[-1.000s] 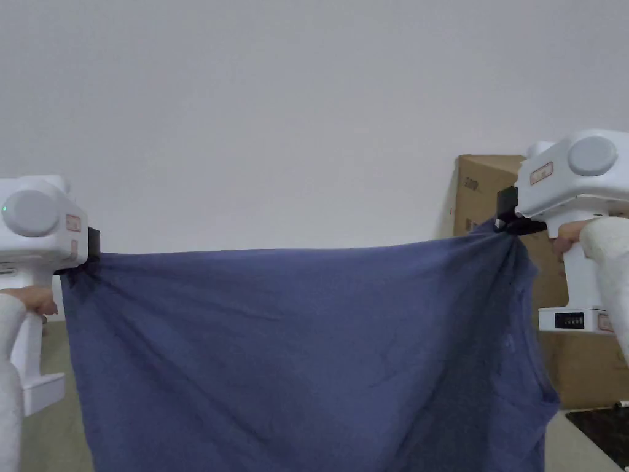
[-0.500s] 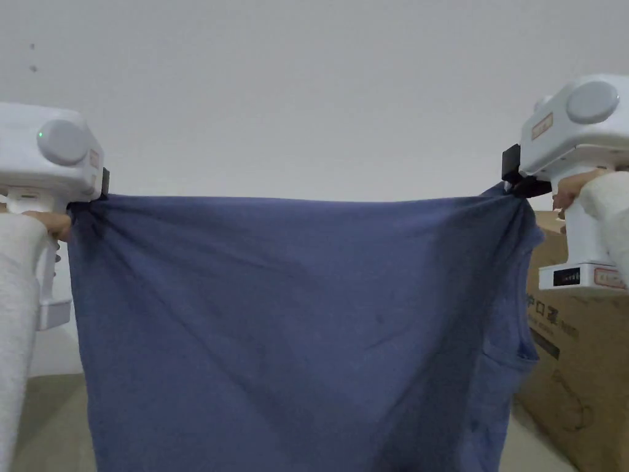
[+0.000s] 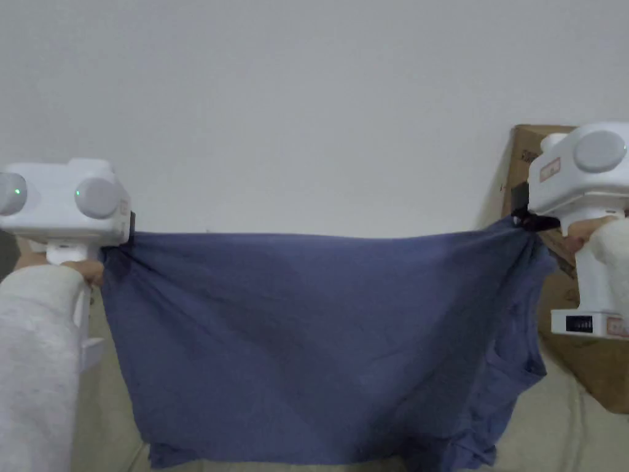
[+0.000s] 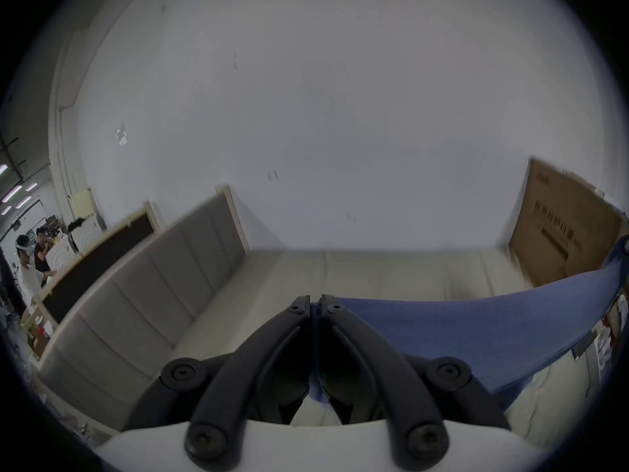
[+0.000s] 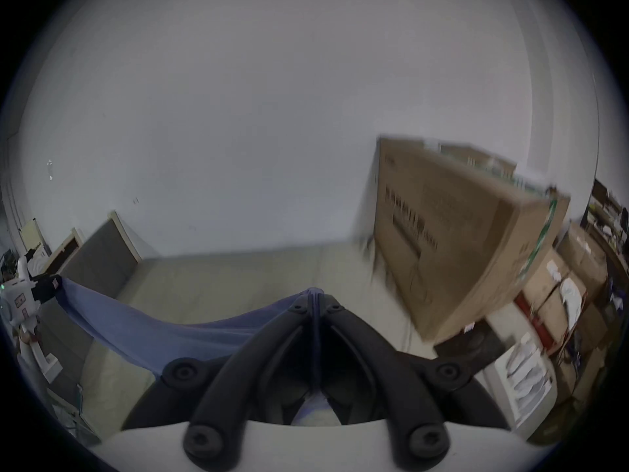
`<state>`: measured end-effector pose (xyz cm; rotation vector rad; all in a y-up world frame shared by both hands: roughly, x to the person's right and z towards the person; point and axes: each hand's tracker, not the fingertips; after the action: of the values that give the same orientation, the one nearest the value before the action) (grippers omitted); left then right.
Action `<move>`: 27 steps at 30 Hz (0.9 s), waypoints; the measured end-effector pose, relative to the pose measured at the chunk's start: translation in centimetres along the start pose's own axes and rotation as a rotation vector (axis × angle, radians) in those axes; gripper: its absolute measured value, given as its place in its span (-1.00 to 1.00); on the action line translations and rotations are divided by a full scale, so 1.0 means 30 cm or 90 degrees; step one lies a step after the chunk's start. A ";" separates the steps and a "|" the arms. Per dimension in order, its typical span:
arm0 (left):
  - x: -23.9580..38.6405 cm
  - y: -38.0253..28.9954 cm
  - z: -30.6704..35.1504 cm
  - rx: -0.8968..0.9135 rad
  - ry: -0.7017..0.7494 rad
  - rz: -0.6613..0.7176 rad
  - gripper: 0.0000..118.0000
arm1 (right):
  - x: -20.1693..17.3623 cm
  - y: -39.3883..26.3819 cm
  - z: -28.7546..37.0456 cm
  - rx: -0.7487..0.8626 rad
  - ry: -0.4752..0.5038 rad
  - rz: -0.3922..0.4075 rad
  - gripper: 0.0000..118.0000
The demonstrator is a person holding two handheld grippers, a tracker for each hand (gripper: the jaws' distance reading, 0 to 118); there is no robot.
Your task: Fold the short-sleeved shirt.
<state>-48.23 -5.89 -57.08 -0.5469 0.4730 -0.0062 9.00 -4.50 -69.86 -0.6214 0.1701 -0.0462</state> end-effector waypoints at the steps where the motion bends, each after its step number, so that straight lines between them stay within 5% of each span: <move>1: 0.019 -0.086 -0.060 -0.035 0.004 0.000 -0.94 | 0.013 -0.082 -0.069 -0.032 -0.002 -0.009 -0.98; 10: 0.079 -0.736 -0.320 -0.237 -0.006 0.000 -0.94 | 0.122 -0.699 -0.407 -0.254 -0.023 -0.045 -0.98; 18: -0.061 -0.985 -0.012 -0.206 -0.033 0.053 -0.94 | 0.196 -1.046 -0.122 -0.248 0.004 -0.094 -0.98; 27: -0.196 -1.272 0.476 -0.204 -0.017 0.024 -0.94 | 0.196 -1.392 0.359 -0.219 -0.007 -0.067 -0.98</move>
<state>-42.77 -30.70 -24.67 -0.8514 0.4605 0.1142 16.99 -32.80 -37.76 -0.9739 0.1357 -0.1173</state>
